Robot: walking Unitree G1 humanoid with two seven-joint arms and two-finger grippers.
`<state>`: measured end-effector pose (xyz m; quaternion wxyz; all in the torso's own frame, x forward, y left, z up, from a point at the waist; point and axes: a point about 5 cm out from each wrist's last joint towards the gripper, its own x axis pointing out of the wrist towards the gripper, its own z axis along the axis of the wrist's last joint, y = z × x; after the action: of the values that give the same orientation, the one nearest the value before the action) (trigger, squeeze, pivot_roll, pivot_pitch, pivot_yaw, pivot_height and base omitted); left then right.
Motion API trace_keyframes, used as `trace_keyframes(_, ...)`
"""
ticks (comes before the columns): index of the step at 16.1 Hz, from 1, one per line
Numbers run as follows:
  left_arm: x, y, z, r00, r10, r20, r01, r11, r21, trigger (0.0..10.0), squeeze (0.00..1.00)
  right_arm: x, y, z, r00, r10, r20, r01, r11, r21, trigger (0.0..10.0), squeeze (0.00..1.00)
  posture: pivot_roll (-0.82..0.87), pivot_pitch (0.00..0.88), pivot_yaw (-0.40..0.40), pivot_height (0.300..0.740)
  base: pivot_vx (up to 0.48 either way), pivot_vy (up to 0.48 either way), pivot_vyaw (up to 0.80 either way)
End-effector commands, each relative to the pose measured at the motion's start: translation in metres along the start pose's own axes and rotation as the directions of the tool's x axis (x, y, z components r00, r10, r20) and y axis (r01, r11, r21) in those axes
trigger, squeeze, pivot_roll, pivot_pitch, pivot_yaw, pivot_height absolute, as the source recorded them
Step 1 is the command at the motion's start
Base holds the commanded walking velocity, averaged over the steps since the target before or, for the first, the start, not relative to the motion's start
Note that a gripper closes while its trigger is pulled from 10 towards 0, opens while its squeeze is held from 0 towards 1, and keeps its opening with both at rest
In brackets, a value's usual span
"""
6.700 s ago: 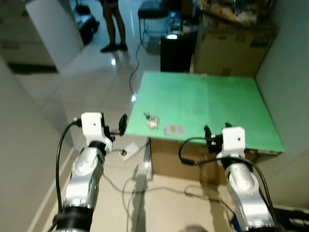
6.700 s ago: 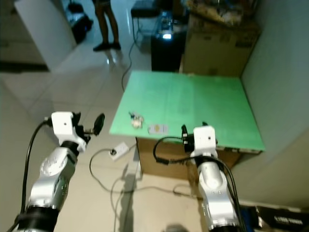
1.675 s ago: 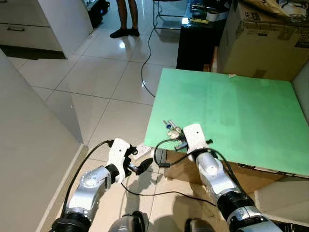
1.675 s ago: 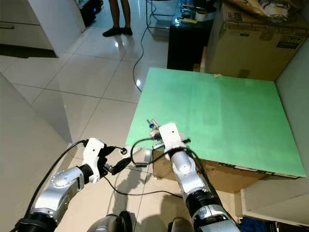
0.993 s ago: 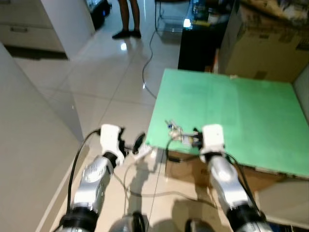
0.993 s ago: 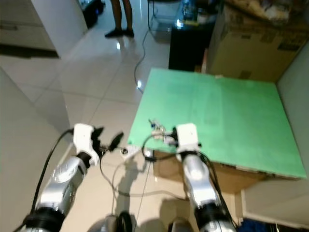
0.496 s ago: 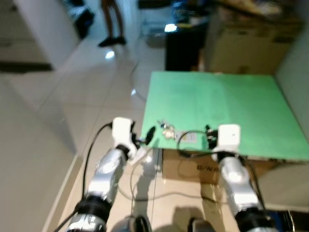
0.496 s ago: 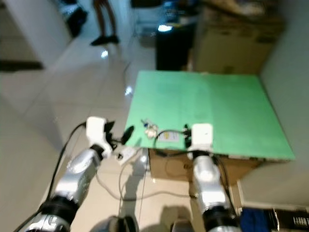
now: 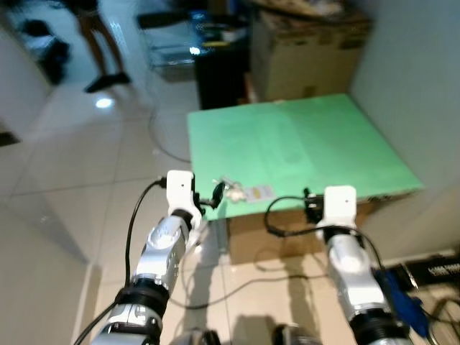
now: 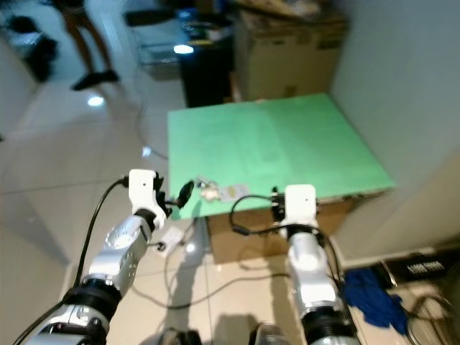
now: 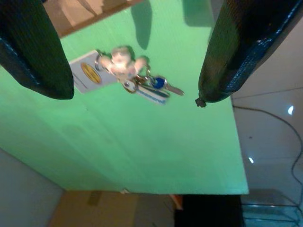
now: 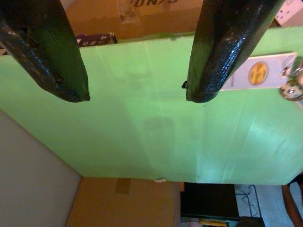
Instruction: Hang keys on a hook
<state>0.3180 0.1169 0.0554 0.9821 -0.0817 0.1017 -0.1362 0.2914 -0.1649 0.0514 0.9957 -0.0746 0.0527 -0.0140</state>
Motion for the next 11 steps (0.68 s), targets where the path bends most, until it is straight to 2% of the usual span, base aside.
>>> trace_keyframes(1, 0.000, 0.002, 0.001, 1.000, 0.012, 0.006, -0.012, 1.000, 0.014, 10.0, 0.00, 0.001, -0.002, 0.000, 1.000, -0.014, -0.014, 0.014, 1.000, -0.002, 10.0, 0.00, -0.27, 0.075, 0.102, 0.740, 0.000, 0.000, 0.00)
trace_keyframes(7, 0.002, 0.001, 0.000, 1.000, 0.019, 0.005, -0.019, 1.000, 0.016, 10.0, 0.00, -0.002, -0.004, -0.004, 0.999, -0.021, -0.028, 0.021, 1.000, -0.011, 10.0, 0.00, -0.29, 0.084, 0.110, 0.740, 0.000, 0.000, -0.57)
trace_keyframes(8, 0.003, 0.003, 0.000, 0.999, 0.047, 0.006, -0.047, 0.999, 0.012, 10.0, 0.00, -0.004, -0.004, -0.006, 0.999, -0.018, -0.030, 0.018, 1.000, -0.026, 10.0, 0.00, -0.29, 0.086, 0.112, 0.740, 0.000, 0.000, 0.00)
trace_keyframes(10, 0.007, 0.004, -0.004, 0.994, 0.102, -0.026, -0.100, 0.992, 0.074, 10.0, 0.00, -0.008, -0.004, -0.009, 0.999, -0.008, -0.037, 0.007, 1.000, -0.025, 10.0, 0.00, -0.31, 0.089, 0.113, 0.740, 0.000, 0.000, 0.00)
trace_keyframes(11, 0.009, 0.001, -0.003, 0.996, 0.092, -0.023, -0.090, 0.994, 0.056, 10.0, 0.00, -0.010, -0.003, -0.009, 0.999, -0.002, -0.035, 0.001, 1.000, -0.026, 10.0, 0.00, -0.31, 0.090, 0.113, 0.740, 0.000, 0.000, 0.00)
